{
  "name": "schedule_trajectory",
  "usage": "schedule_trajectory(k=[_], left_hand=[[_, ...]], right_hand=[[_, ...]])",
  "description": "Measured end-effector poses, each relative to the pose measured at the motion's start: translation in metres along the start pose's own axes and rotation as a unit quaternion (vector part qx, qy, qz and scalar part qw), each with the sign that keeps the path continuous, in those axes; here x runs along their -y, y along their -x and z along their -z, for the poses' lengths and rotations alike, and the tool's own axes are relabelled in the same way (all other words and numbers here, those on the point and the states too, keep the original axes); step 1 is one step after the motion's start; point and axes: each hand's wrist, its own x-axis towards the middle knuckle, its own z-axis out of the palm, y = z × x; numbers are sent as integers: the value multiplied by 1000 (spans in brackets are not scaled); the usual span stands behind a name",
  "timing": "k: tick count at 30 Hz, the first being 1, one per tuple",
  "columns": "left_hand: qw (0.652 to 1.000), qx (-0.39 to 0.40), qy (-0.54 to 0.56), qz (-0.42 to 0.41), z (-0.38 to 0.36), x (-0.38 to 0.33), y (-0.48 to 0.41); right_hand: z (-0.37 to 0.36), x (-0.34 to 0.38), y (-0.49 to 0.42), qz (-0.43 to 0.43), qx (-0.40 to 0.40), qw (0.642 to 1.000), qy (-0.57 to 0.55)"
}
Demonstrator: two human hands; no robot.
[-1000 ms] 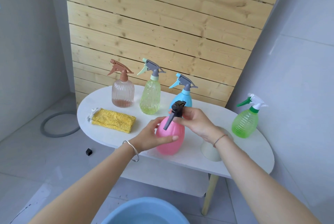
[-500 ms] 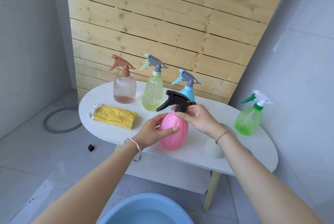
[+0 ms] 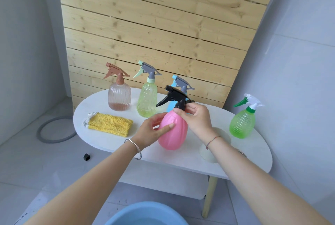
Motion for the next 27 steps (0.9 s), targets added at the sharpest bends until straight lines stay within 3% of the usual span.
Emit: schedule_trajectory(k=[9,14,20,27], left_hand=[[998,-55,-35,24,-43,-37,-54],[987,-72,-139,30,-74,-27,-72],[983,-114,-144,-8,-92,-5,-70],[975,-123,-185,-21,-97,2,-69]], right_hand=[[92,39,-76,32,-94,995,-18],[114,-11,-95,-20,-119,992,-24],[114,-77,-81,-89,-119,989,-14],[115,-92,-78,-103,-128,986,-38]])
